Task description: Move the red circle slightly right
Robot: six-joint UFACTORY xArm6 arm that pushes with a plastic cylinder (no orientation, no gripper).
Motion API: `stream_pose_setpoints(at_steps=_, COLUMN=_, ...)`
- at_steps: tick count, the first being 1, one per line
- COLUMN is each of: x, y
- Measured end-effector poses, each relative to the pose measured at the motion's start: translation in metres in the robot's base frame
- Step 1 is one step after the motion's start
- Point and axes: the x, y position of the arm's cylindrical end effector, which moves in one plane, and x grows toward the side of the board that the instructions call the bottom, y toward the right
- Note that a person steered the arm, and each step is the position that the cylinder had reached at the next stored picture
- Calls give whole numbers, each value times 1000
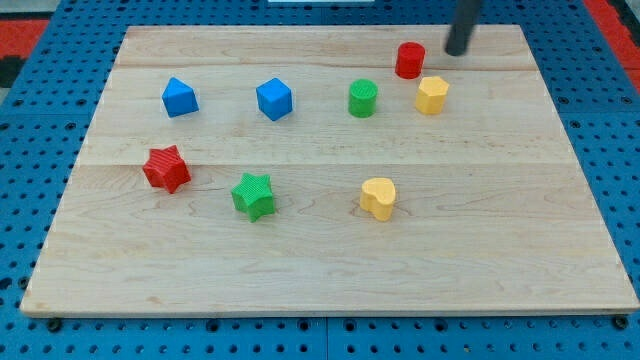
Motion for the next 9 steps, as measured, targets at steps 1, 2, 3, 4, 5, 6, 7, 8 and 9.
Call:
stream_pose_setpoints(at_steps=1, x=-24, y=-88)
stream_pose_setpoints(at_steps=2, x=14, y=-84)
stream_pose_setpoints(at_steps=3, x=29, y=7)
stream_pose_setpoints(at_steps=4, x=43, y=27)
stream_pose_setpoints(at_steps=5, x=9, y=-3)
stream_pose_setpoints(at_steps=6, x=28, y=-31)
stream_pose_setpoints(at_steps=7, x=58, y=-32)
stream_pose_setpoints(at_steps=8, x=74, y=-13)
stream_pose_setpoints(at_steps=9, x=73, y=23)
